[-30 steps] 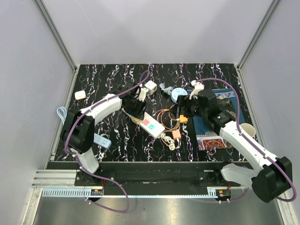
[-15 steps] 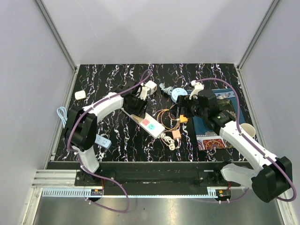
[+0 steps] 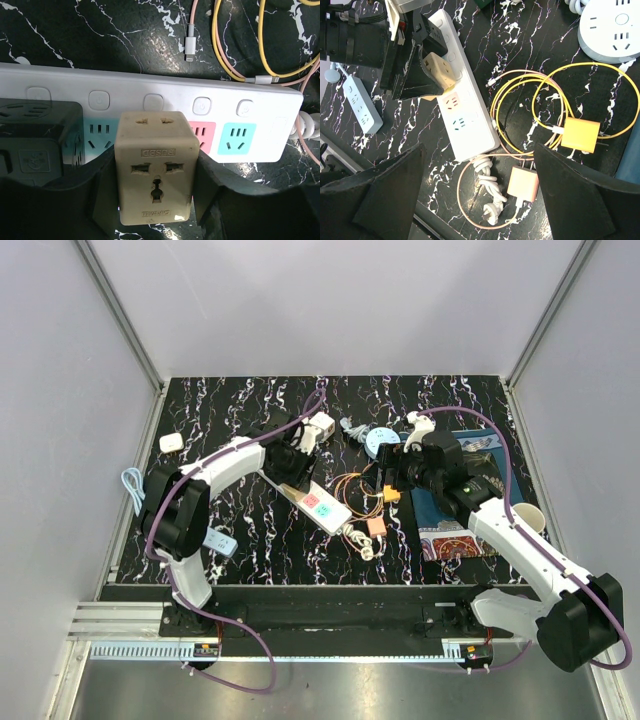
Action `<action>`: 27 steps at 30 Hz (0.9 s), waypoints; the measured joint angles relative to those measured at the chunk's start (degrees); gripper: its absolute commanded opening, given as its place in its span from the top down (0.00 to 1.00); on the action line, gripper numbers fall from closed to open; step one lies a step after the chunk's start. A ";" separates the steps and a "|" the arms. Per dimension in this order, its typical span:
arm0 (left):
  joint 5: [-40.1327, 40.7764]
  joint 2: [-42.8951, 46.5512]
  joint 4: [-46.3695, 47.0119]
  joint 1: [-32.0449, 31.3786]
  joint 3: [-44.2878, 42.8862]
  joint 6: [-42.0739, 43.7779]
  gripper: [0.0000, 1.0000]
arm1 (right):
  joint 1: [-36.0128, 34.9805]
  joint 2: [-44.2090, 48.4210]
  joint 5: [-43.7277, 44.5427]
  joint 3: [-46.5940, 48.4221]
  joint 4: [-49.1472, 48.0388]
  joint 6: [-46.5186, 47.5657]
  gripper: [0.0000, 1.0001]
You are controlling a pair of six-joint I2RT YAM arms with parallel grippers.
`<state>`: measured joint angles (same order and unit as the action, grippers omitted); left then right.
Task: Insert the plug
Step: Insert the plug into the socket.
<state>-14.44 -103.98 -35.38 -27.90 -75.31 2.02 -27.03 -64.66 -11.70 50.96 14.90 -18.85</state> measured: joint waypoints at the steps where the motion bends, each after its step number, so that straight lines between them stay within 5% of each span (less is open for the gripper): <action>1: 0.07 -0.02 -0.07 -0.13 -0.07 0.24 1.00 | -0.02 -0.02 0.00 0.00 0.00 0.00 0.07; 27: 4.28 -1.09 2.27 -2.38 1.60 1.16 1.00 | 0.00 -1.14 -1.95 -0.02 -0.07 0.76 0.07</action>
<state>-10.15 -105.08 -33.10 -30.28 -73.71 3.18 -27.03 -65.80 -13.65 50.94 14.83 -18.09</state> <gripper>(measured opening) 0.532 0.931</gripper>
